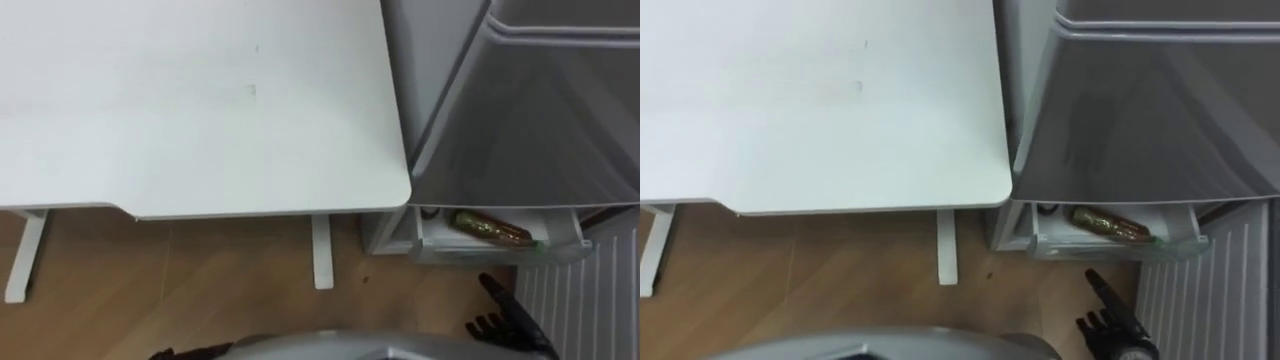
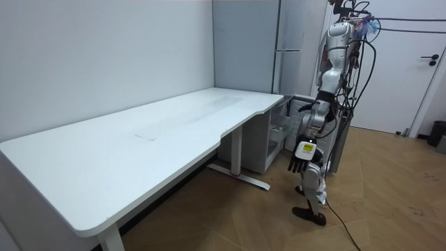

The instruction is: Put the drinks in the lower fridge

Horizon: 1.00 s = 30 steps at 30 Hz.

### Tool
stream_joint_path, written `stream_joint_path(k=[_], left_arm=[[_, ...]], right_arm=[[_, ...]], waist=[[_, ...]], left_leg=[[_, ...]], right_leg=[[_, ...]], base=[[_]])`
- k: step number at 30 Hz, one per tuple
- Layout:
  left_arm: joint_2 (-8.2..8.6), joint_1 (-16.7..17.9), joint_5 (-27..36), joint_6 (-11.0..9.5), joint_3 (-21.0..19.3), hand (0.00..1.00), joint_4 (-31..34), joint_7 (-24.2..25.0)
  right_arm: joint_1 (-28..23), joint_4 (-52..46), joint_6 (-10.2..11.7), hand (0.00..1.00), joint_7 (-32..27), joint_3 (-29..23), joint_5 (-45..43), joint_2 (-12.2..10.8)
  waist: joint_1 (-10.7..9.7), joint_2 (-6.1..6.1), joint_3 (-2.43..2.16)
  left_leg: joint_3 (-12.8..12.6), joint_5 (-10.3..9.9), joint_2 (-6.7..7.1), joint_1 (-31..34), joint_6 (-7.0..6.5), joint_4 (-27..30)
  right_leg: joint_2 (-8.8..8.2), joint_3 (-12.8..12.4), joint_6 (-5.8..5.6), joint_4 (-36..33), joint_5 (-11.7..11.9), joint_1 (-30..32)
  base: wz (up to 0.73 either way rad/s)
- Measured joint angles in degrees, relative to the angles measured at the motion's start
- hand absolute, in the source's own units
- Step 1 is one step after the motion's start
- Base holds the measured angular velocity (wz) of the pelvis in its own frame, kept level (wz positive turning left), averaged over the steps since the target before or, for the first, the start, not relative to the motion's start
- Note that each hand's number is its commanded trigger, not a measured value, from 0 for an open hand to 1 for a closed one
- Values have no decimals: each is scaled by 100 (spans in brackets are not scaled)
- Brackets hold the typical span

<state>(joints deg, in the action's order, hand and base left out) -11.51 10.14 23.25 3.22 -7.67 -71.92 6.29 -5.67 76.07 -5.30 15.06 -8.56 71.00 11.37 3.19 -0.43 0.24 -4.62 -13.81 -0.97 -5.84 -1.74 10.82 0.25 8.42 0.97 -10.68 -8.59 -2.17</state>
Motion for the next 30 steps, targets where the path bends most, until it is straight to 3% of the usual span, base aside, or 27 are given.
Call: stream_joint_path(k=[5, 9, 17, 20, 28, 30], left_arm=[[21, 111, 1, 1, -8, 0, 35, -119], [24, 215, -2, 3, -10, 0, 37, -227], [22, 397, -21, 31, -105, 0, 33, -346], [22, 461, -43, 45, -94, 0, -9, -349], [23, 369, -54, 58, 12, 0, -125, -278], [24, 312, -64, 55, 15, 0, -152, -210]], right_arm=[[65, -54, -3, 0, -136, -95, 42, -29], [64, -77, 1, 0, -248, -231, 42, -24], [67, -71, 1, 0, -395, -363, 250, -31], [72, -79, 37, 0, -394, -404, 509, -32], [445, -119, 145, 0, -387, -411, 883, -41], [666, -41, 161, 0, -357, -529, 987, -39]], waist=[[-157, 15, 23], [-253, 41, 7], [-272, 113, -17], [-276, 137, 3], [-289, 302, -11], [-278, 360, 31]], left_leg=[[5, -10, 41, -63, -1, -11], [17, -24, 44, -73, -8, -8], [10, -30, 41, -76, -11, -6], [33, -65, 43, -26, -17, 47], [64, -117, 74, 516, -29, 407], [70, -116, 96, 734, -31, 517]], right_leg=[[-3, 5, -11, -6, -32, -66], [-8, 5, -18, -11, -47, -85], [-11, 47, -21, -19, -50, -80], [-13, 65, -22, -33, -58, -64], [-133, 130, -11, -431, -165, 494], [-237, 119, -8, -707, -251, 775]], base=[[3], [0], [0], [1], [3], [2]])
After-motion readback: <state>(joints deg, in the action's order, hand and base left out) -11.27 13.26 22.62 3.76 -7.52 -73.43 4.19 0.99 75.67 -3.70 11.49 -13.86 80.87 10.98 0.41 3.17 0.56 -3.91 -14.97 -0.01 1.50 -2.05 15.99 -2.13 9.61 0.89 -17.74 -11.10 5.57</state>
